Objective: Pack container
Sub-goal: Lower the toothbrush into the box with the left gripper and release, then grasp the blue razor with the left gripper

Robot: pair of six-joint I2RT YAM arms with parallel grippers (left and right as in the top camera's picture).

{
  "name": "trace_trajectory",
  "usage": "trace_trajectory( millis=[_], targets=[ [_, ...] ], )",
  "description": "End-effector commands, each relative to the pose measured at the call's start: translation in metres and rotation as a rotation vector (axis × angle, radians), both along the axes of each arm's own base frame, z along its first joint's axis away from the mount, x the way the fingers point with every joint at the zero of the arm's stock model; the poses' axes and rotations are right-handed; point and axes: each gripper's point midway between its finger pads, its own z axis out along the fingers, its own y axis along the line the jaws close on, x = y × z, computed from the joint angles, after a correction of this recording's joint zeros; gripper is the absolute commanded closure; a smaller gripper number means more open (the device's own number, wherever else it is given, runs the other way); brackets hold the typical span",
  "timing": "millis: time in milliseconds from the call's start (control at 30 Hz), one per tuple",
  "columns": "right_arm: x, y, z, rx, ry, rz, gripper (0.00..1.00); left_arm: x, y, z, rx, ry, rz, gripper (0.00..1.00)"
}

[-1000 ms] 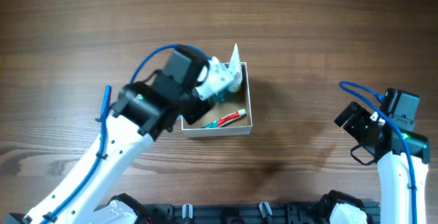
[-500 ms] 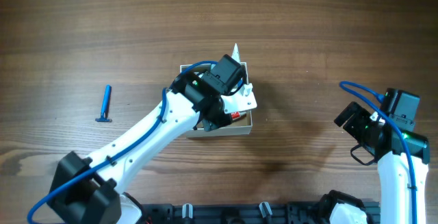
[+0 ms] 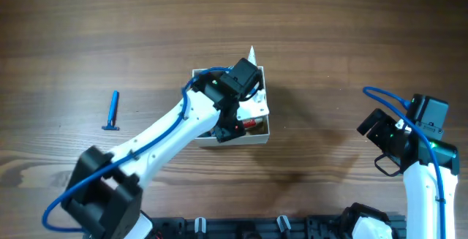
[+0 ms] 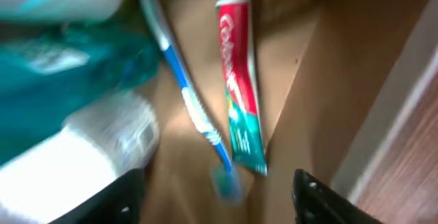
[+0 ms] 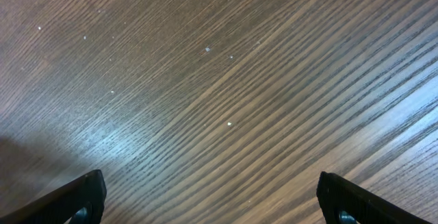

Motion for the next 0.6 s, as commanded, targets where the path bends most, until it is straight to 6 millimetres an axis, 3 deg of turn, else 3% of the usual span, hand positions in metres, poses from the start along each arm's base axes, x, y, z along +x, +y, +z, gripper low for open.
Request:
trace_trajectory(
  millis=[0, 33, 67, 100, 167, 200, 267, 300, 367, 467, 567],
  targets=[
    [0.002, 0.0, 0.004, 0.004, -0.016, -0.003, 0.0, 0.015, 0.021, 0.073, -0.105, -0.222, 0.223, 0.0],
    [0.002, 0.0, 0.004, 0.003, -0.016, -0.003, 0.0, 0.022, 0.04, 0.097, -0.162, -0.283, 0.347, 0.0],
    [0.003, 0.0, 0.004, 0.003, -0.019, -0.003, 0.0, 0.033, 0.075, 0.121, -0.234, -0.34, 0.542, 0.0],
    [0.003, 0.0, 0.004, 0.003, -0.019, -0.003, 0.0, 0.042, 0.109, 0.132, -0.265, -0.374, 0.706, 0.0],
    [0.003, 0.0, 0.004, 0.003, -0.019, -0.003, 0.0, 0.058, 0.178, 0.136, -0.294, -0.401, 1.007, 0.0],
    [0.003, 0.0, 0.004, 0.003, -0.019, -0.003, 0.0, 0.066, 0.216, 0.127, -0.313, -0.381, 1.146, 0.0],
    [0.003, 0.0, 0.004, 0.003, -0.019, -0.003, 0.0, 0.077, 0.268, 0.094, -0.32, -0.298, 1.321, 0.0],
    [0.003, 0.0, 0.004, 0.003, -0.019, -0.003, 0.0, 0.079, 0.29, 0.066, -0.298, -0.227, 1.399, 0.0],
    [0.003, 0.0, 0.004, 0.003, -0.019, -0.002, 0.0, 0.08, 0.316, 0.016, -0.235, -0.103, 1.505, 0.0],
    [0.003, 0.0, 0.004, 0.003, -0.019, -0.003, 0.0, 0.073, 0.321, -0.067, -0.169, 0.131, 1.565, 0.0],
    [0.003, 0.0, 0.004, 0.002, -0.019, -0.002, 0.0, 0.065, 0.311, -0.105, -0.15, 0.259, 1.565, 0.0]
  ],
)
